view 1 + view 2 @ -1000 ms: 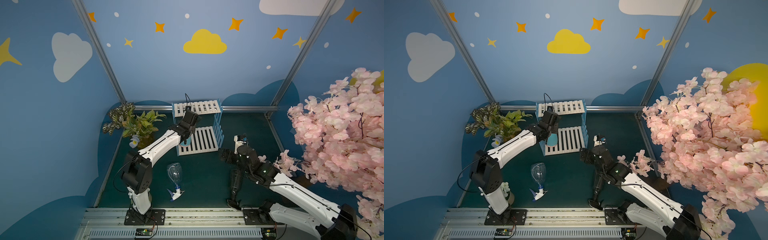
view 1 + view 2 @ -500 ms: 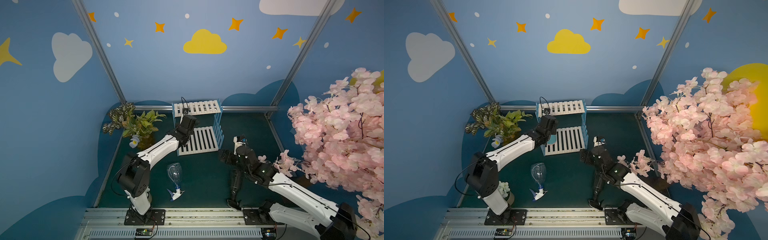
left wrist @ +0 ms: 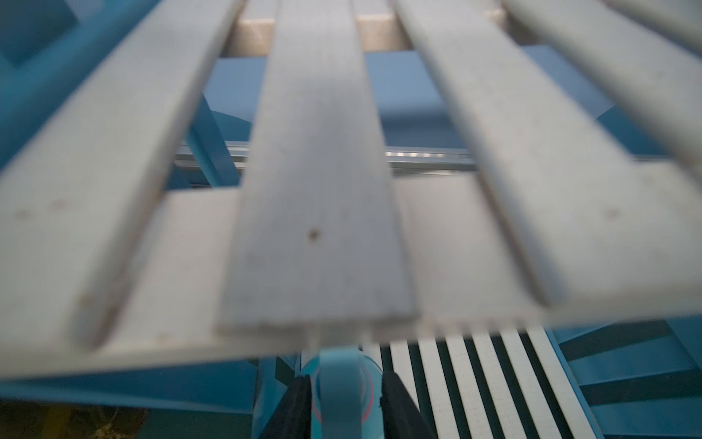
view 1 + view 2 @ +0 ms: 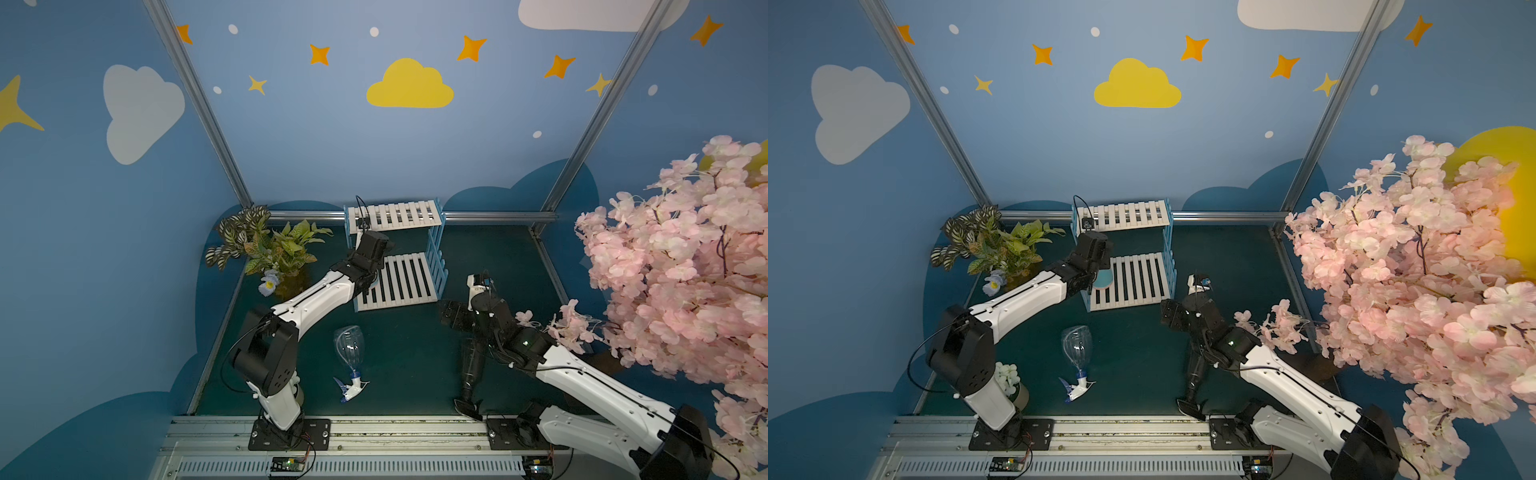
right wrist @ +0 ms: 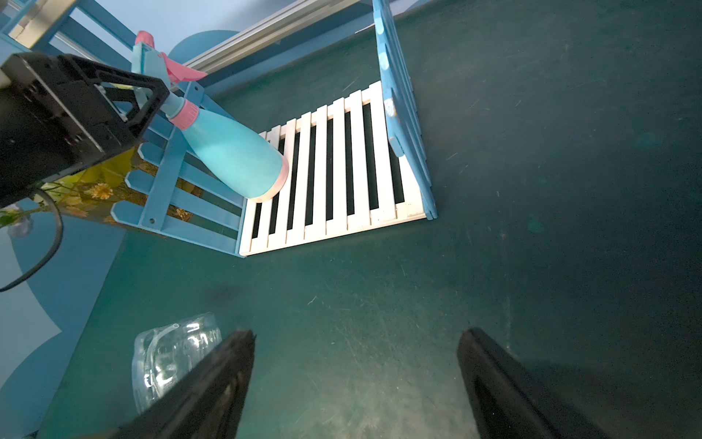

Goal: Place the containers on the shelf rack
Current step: 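Place the container on the shelf.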

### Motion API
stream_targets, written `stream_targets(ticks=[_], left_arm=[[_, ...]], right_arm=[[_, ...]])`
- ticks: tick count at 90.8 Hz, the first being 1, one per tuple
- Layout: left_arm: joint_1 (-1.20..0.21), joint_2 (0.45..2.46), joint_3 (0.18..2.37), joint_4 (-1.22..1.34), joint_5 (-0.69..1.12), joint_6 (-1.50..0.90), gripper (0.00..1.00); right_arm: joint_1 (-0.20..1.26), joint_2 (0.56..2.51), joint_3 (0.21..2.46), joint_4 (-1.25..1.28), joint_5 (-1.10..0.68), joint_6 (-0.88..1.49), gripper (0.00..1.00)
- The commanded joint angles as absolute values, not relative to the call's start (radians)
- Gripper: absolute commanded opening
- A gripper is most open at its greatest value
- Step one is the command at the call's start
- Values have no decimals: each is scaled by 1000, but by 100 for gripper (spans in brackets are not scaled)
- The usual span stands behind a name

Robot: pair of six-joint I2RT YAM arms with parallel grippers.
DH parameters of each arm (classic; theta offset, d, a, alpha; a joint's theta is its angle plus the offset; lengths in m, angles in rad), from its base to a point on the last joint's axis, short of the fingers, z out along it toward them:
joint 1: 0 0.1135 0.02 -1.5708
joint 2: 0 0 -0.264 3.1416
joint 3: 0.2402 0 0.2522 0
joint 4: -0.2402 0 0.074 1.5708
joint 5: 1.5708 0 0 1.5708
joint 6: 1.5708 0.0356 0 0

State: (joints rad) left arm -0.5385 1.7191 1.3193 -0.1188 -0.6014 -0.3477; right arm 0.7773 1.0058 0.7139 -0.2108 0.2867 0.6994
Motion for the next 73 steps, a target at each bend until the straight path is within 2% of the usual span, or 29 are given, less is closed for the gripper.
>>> stream_targets(ticks=[1, 23, 37, 42, 59, 73], left_arm=[[-536, 1687, 1312, -111, -593, -358, 42], [-538, 1662, 1299, -112, -580, -360, 57], [-539, 1613, 1284, -114, -524, -331, 78], [-539, 1587, 1270, -120, -515, -328, 82], [-541, 1506, 1230, -163, -445, -314, 90], [-541, 1415, 1195, -229, -362, -293, 92]], right_arm=[[772, 1011, 707, -225, 288, 705, 90], [772, 1007, 706, -227, 291, 706, 90], [771, 992, 704, -229, 300, 701, 90], [769, 984, 703, -233, 305, 699, 90], [761, 953, 686, -229, 326, 701, 91], [747, 914, 681, -232, 308, 695, 91]])
